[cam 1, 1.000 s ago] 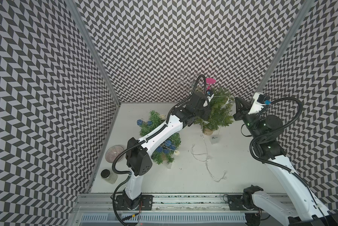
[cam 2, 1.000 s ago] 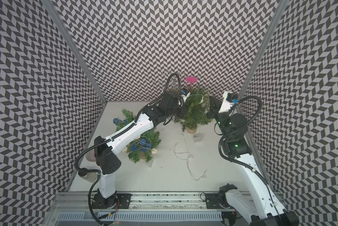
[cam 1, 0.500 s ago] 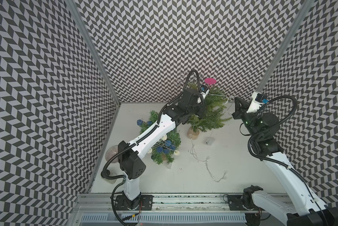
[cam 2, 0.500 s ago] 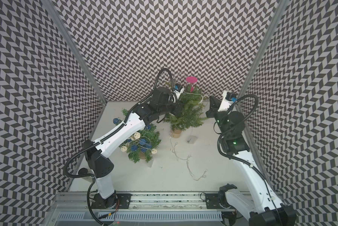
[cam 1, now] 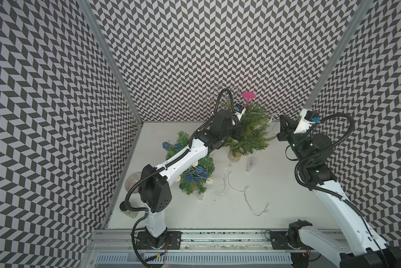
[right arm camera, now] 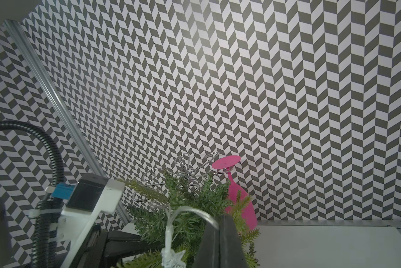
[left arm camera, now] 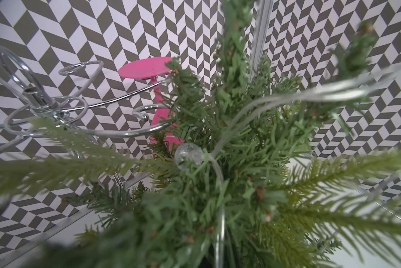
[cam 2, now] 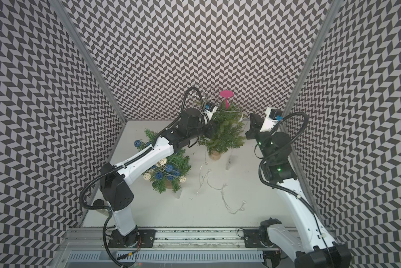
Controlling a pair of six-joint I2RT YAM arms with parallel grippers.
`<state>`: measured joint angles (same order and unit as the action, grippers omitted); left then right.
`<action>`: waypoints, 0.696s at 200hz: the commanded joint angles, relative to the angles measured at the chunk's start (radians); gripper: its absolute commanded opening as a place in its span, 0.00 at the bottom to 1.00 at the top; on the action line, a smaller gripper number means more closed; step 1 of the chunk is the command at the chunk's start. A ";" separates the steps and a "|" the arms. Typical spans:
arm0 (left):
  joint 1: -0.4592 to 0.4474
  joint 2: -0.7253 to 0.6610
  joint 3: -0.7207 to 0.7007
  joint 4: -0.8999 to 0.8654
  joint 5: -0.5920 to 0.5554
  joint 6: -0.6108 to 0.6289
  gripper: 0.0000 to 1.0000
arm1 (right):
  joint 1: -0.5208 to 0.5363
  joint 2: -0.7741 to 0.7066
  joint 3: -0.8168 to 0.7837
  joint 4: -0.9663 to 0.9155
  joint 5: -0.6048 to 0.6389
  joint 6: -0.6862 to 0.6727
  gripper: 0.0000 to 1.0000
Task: Wrap string light around the christmas tree
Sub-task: Wrap the light string around the Christmas tree.
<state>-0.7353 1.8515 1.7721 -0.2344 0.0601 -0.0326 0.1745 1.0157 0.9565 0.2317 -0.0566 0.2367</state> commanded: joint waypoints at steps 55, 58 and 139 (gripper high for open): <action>-0.031 -0.123 -0.109 0.090 -0.054 -0.054 0.39 | -0.007 -0.002 -0.004 0.059 -0.029 0.016 0.00; -0.031 -0.128 -0.115 0.095 -0.056 -0.053 0.43 | -0.007 -0.002 -0.004 0.057 -0.030 0.016 0.00; -0.032 -0.226 -0.181 0.088 -0.121 -0.051 0.48 | -0.006 0.010 0.002 0.059 -0.053 0.026 0.00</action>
<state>-0.7609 1.6730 1.6176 -0.1757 -0.0166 -0.0807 0.1734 1.0180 0.9562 0.2325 -0.0956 0.2550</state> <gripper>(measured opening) 0.478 0.043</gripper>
